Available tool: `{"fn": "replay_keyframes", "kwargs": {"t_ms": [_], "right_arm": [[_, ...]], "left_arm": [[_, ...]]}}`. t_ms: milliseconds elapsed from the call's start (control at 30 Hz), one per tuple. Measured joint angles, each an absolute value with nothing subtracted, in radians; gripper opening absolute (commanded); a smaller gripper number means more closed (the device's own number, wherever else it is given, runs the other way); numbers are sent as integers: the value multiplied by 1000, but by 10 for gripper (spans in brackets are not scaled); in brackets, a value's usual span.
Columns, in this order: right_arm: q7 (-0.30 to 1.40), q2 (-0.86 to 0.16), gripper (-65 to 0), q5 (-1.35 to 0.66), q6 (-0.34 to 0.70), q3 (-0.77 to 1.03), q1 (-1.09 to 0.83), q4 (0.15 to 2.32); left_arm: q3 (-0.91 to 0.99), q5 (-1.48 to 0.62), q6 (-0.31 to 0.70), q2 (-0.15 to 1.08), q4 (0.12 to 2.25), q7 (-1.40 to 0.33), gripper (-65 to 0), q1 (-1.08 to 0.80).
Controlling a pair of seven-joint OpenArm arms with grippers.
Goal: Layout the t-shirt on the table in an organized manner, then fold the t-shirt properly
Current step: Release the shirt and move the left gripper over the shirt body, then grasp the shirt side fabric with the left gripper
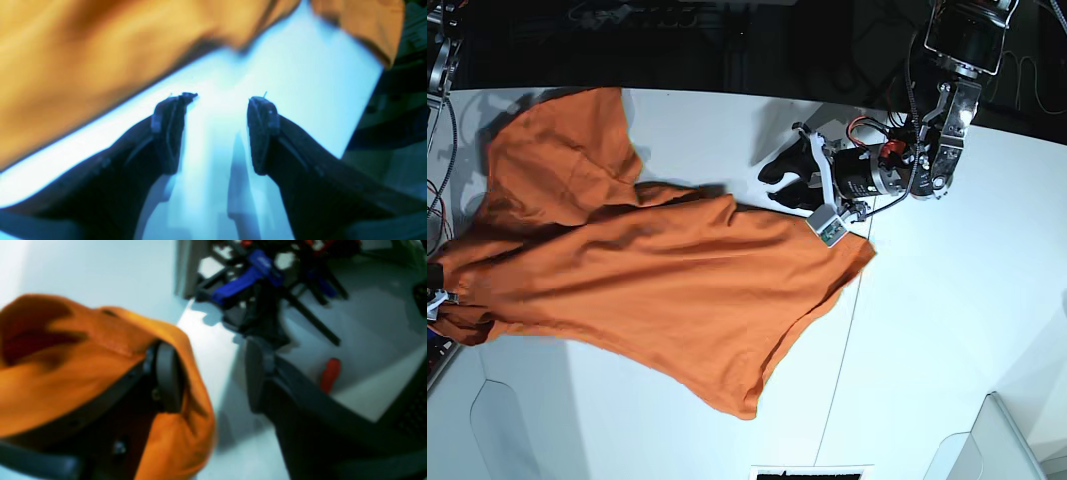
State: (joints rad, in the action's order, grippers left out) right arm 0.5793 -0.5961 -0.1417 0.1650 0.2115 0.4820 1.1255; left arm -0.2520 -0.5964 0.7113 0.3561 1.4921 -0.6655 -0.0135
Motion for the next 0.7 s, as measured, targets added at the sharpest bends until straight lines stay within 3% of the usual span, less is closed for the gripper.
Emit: {"fn": "replay_keyframes", "kwargs": {"t_ms": [267, 433, 700], "right_arm": [[618, -595, -365, -252, 204, 212, 477, 1126], [629, -592, -218, -280, 247, 212, 475, 1126], [707, -592, -216, -339, 255, 212, 476, 1128]], "left_arm": [[-251, -620, 707, 385, 1492, -666, -309, -13], [-251, -690, 696, 385, 1498, -705, -309, -14], [-251, -727, 696, 385, 1499, -718, -309, -16]]}}
